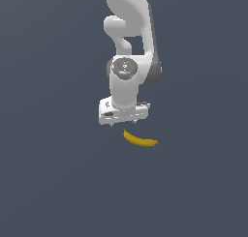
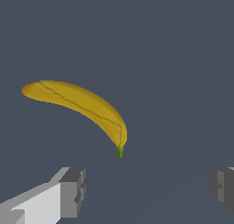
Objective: Pick up the object and move it to a goal position.
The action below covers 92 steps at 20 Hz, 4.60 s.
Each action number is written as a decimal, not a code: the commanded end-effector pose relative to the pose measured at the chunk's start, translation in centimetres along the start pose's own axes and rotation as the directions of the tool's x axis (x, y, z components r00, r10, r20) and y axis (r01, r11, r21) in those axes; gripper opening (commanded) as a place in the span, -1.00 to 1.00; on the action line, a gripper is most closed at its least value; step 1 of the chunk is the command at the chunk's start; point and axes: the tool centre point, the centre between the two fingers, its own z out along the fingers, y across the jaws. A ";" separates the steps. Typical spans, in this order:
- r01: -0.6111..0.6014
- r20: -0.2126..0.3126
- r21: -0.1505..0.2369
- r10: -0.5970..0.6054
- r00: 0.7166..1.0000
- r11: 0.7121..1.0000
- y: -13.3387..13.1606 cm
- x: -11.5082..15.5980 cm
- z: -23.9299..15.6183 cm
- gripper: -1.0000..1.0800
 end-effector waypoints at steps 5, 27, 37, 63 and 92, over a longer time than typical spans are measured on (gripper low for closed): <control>0.202 -0.009 -0.009 -0.202 0.979 0.979 -1.4 0.9 1.6 0.92; 0.756 -0.041 -0.044 -0.758 0.651 0.653 -6.6 3.4 6.3 0.92; 0.809 -0.045 -0.051 -0.810 0.585 0.586 -7.3 3.7 6.9 0.92; 0.809 -0.045 -0.050 -0.810 0.585 0.586 -7.4 4.0 11.9 -1.00; 0.810 -0.048 -0.050 -0.811 0.583 0.584 5.6 3.4 -6.5 -1.00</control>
